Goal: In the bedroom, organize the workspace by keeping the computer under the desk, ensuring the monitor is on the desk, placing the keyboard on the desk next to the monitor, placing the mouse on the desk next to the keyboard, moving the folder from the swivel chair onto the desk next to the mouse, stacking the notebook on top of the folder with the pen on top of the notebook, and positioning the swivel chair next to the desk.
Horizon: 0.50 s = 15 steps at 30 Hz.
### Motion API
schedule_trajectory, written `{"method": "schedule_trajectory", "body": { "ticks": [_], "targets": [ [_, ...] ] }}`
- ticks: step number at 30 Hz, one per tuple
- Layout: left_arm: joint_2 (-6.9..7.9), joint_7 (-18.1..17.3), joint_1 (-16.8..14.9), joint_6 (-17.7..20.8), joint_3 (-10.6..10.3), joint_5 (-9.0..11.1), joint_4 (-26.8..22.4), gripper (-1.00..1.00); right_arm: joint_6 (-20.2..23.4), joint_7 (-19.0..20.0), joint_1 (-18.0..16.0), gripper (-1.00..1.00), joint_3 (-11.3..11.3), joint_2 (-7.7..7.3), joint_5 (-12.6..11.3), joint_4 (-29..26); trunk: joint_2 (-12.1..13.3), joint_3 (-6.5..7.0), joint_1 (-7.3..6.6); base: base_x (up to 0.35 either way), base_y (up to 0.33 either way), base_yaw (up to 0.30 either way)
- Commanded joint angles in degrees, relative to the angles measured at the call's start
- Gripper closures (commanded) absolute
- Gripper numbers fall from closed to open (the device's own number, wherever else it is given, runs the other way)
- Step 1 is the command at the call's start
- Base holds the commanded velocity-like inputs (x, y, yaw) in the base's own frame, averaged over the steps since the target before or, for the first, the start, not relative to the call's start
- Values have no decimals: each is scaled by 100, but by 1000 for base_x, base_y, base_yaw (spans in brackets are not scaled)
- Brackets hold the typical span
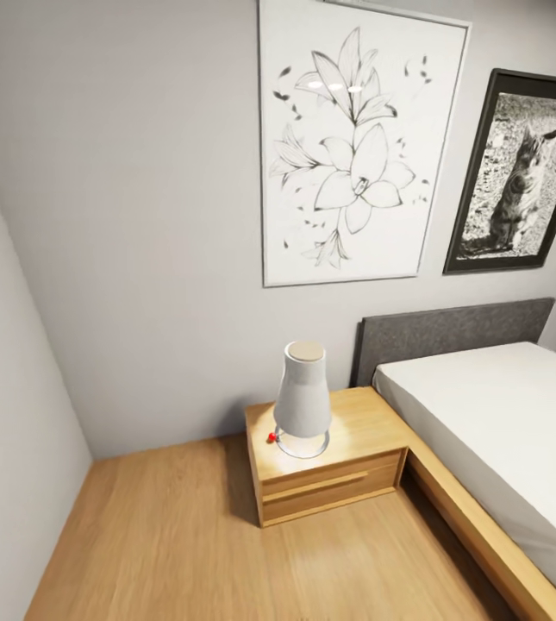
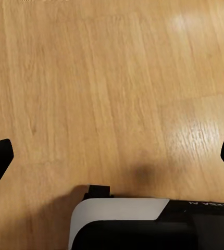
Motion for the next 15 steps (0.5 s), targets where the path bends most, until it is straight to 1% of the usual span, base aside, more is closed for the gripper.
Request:
{"method": "schedule_trajectory", "body": {
  "ticks": [1, 15],
  "targets": [
    [-1, -4, 0, -12, 1, 38, -3, -100, -15, -13, -5, -100, -7, 0, 43, 5, -5, -8, 0, -53, 47, -288],
    [2, -4, 0, -14, -1, 38, -3, -100, -15, -6, -5, -100, -14, -15, 39, 5, -5, -11, 0, -9, 8, -298]
  ]
}}
